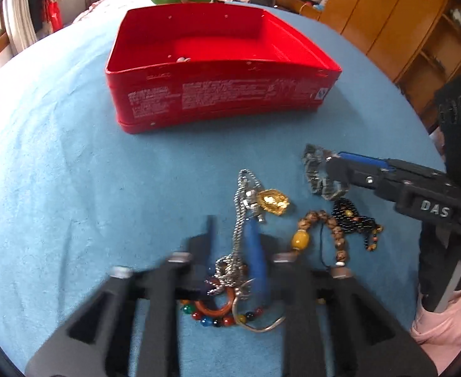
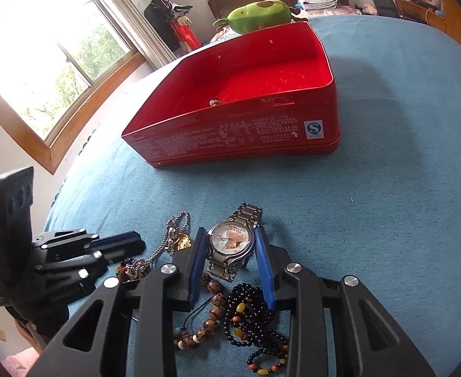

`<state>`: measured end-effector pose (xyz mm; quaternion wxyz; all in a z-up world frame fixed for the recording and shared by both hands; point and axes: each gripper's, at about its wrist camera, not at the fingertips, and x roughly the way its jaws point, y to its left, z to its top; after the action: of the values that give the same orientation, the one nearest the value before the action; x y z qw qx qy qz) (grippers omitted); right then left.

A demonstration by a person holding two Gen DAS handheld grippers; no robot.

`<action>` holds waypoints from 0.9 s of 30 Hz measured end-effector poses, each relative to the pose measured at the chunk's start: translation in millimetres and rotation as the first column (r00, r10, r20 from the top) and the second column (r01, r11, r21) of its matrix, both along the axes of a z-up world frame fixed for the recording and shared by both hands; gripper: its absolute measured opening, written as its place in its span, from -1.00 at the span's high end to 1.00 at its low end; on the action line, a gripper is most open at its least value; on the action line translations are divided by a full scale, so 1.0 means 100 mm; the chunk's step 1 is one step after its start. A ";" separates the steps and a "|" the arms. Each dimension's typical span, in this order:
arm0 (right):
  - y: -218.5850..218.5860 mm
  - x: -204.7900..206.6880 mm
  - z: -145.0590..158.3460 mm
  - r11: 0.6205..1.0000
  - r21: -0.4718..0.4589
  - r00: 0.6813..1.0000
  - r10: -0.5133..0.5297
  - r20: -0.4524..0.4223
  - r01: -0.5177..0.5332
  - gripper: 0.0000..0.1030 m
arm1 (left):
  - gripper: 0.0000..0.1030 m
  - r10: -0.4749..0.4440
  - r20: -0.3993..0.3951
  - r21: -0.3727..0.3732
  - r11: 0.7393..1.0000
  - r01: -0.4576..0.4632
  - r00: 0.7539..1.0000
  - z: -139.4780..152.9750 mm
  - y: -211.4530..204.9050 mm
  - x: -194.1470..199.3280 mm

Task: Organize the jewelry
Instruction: 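Grasp and lift the silver chain with the left tool while the right tool holds the watch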

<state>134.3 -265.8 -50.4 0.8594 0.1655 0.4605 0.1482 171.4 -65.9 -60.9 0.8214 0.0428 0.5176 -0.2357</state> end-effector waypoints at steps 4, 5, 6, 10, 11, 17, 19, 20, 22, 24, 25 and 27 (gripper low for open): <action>0.00 0.01 -0.01 1.000 0.002 1.000 0.004 -0.003 -0.004 0.40 | 0.13 -0.009 -0.015 0.016 1.000 0.009 1.000 -0.06 -0.02 0.03; 0.00 0.01 -0.01 1.000 0.002 1.000 0.004 -0.004 -0.004 0.40 | 0.17 -0.012 -0.021 0.020 1.000 0.012 1.000 -0.08 -0.05 0.03; 0.00 0.01 -0.01 1.000 0.003 1.000 0.004 -0.004 -0.004 0.40 | 0.23 -0.016 -0.034 0.029 0.999 0.017 0.999 -0.11 -0.07 0.04; -0.01 0.01 -0.01 1.000 0.005 1.000 0.003 -0.005 -0.003 0.40 | 0.91 -0.015 -0.019 0.086 0.996 0.017 1.000 -0.16 -0.11 0.01; -0.01 0.01 -0.02 1.000 0.006 1.000 0.003 -0.006 -0.003 0.40 | 0.94 -0.018 -0.027 0.074 0.997 0.020 0.999 -0.16 -0.11 0.00; -0.02 0.01 -0.01 1.000 0.007 1.000 0.002 -0.001 -0.002 0.40 | 0.96 0.067 0.030 0.011 0.998 -0.067 0.997 -0.03 0.12 -0.01; -0.01 0.01 -0.02 1.000 0.006 1.000 0.003 0.001 -0.003 0.40 | 0.96 0.118 0.064 -0.064 0.991 -0.114 0.991 0.12 0.27 0.00; -0.01 0.01 -0.02 1.000 0.006 1.000 0.004 0.000 -0.004 0.40 | 0.96 0.148 0.080 -0.105 0.985 -0.140 0.986 0.21 0.36 0.01; 0.00 0.01 -0.04 1.000 0.004 1.000 0.006 -0.003 -0.006 0.40 | 0.96 0.177 0.103 -0.153 0.975 -0.160 0.979 0.34 0.45 0.03; 0.00 0.01 -0.04 1.000 0.002 1.000 0.007 -0.003 -0.007 0.40 | 0.96 0.175 0.106 -0.183 0.971 -0.154 0.979 0.42 0.48 0.06; 0.00 0.01 -0.04 1.000 0.002 1.000 0.007 -0.002 -0.007 0.40 | 0.96 0.169 0.106 -0.188 0.971 -0.147 0.980 0.45 0.45 0.09; 0.01 0.01 -0.03 1.000 0.003 1.000 0.006 0.000 -0.006 0.40 | 0.96 0.147 0.104 -0.178 0.976 -0.127 0.984 0.45 0.36 0.19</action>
<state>135.0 -265.2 -53.9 0.8586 0.1653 0.4610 0.1515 190.3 -29.9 -16.0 0.8652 -0.0499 0.4483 -0.2190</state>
